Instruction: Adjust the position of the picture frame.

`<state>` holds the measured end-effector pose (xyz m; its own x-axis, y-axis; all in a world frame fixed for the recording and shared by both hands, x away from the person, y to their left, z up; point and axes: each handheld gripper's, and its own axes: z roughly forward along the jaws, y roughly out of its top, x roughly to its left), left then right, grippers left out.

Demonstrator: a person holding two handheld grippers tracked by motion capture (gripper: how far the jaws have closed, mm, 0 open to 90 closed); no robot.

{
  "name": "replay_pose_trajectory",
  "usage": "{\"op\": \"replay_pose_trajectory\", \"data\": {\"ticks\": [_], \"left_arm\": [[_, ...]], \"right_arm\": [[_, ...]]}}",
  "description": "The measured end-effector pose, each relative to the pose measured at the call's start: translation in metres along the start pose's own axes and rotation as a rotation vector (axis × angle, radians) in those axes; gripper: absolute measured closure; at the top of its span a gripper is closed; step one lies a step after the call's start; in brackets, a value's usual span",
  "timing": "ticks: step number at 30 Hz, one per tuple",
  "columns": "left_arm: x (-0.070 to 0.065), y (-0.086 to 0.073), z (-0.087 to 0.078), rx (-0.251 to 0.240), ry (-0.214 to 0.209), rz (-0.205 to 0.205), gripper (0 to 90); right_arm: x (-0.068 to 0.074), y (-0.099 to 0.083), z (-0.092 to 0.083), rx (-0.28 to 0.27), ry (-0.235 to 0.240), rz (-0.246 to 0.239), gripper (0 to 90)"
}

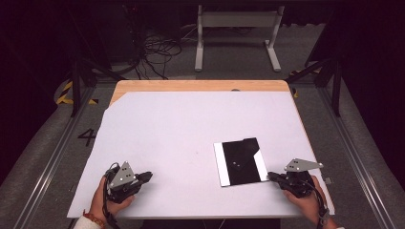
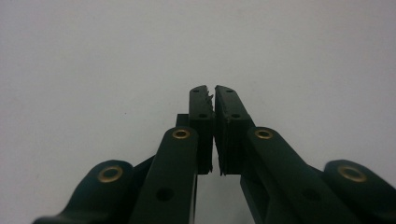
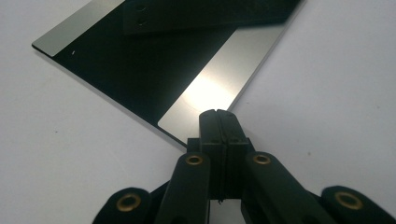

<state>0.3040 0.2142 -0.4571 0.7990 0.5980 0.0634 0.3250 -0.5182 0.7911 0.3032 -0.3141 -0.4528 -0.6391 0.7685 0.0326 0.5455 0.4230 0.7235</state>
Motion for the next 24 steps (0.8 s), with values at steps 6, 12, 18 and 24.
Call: {"op": "replay_pose_trajectory", "data": {"ticks": [6, 12, 18, 24], "left_arm": [[-0.002, 0.001, 0.001, 0.008, -0.001, 0.006, 85.6], [-0.002, 0.001, 0.001, 0.012, -0.004, 0.008, 85.3], [-0.005, 0.003, 0.004, 0.018, -0.015, 0.012, 84.7], [-0.011, 0.008, 0.013, 0.033, -0.058, 0.029, 84.9]], "right_arm": [[0.004, 0.001, 0.002, -0.001, 0.012, -0.004, 90.0], [0.007, 0.001, 0.003, -0.002, 0.025, -0.01, 90.0], [0.012, 0.002, 0.005, -0.003, 0.047, -0.017, 90.0], [0.022, 0.006, 0.01, -0.003, 0.072, -0.037, 90.0]]}}
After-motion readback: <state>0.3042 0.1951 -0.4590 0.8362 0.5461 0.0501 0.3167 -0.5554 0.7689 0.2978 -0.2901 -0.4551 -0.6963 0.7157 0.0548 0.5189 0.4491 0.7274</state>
